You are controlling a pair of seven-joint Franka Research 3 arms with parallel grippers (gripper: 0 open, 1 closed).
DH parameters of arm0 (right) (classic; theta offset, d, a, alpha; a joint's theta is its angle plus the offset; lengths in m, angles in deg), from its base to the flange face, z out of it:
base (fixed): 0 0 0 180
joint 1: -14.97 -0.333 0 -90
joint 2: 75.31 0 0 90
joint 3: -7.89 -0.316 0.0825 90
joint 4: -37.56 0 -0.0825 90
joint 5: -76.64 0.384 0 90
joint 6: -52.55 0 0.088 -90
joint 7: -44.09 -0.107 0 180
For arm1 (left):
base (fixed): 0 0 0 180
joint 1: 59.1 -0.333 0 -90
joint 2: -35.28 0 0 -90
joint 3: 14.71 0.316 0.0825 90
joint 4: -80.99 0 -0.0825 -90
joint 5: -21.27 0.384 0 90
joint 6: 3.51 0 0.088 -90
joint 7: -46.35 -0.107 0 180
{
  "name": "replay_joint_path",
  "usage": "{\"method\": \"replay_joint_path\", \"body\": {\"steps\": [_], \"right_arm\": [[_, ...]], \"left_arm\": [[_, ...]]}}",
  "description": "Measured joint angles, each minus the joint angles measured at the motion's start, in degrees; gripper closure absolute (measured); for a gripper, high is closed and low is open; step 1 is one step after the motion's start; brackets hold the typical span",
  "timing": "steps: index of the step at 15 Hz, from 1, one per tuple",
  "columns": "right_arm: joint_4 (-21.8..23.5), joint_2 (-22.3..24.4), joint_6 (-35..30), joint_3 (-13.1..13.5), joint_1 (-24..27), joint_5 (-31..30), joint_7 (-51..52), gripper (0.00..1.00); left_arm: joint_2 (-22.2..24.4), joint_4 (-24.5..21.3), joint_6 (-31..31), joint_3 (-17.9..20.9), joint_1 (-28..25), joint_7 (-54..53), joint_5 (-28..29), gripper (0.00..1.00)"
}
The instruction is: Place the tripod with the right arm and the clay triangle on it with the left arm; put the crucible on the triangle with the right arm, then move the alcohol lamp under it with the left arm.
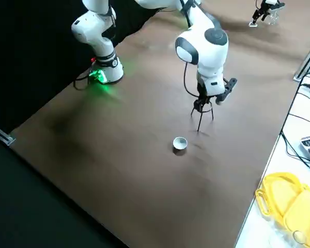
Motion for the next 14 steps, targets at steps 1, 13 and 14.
{"method": "replay_joint_path", "body": {"steps": [1,13,14], "right_arm": [[0.00,-0.58,0.82,0.00,0.09,0.00,0.00,0.41],[0.60,-3.13,2.28,0.00,0.20,-0.05,0.64,0.54],[0.67,-3.25,2.28,0.00,0.20,-0.06,0.66,0.55]], "left_arm": [[-0.06,0.00,0.00,0.02,-0.04,-0.37,0.05,0.19],[-0.86,-0.40,-0.21,0.12,-0.24,-0.67,0.15,0.61],[-0.86,-0.38,-0.21,0.16,-0.33,-0.66,0.16,0.65]]}}
